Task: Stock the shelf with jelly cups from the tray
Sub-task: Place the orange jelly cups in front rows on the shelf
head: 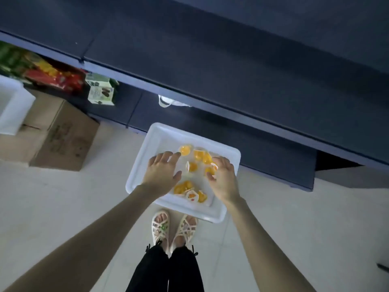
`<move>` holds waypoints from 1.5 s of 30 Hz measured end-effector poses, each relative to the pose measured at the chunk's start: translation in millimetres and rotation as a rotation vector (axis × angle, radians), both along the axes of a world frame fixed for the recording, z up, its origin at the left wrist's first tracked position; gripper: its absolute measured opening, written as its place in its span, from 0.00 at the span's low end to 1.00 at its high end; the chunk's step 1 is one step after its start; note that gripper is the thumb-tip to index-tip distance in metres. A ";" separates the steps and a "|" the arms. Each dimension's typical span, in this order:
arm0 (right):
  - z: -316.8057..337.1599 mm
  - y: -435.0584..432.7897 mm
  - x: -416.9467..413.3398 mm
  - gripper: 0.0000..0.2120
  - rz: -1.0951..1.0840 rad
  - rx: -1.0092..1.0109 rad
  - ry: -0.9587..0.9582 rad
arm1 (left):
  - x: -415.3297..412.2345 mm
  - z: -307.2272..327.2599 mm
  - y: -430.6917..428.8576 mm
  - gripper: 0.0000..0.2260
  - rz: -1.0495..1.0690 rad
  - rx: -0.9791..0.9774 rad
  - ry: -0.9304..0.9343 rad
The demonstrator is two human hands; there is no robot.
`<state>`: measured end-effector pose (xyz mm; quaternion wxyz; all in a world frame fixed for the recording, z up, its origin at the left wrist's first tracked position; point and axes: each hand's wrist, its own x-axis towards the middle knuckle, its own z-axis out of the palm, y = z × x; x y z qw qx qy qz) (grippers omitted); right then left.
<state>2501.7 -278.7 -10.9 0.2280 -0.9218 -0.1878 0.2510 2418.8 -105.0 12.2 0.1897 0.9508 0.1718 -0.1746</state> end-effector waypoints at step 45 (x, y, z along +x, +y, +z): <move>-188.5 -16.1 -50.2 0.22 -0.539 0.187 0.526 | -30.7 -215.5 1.7 0.22 1.059 -1.014 0.219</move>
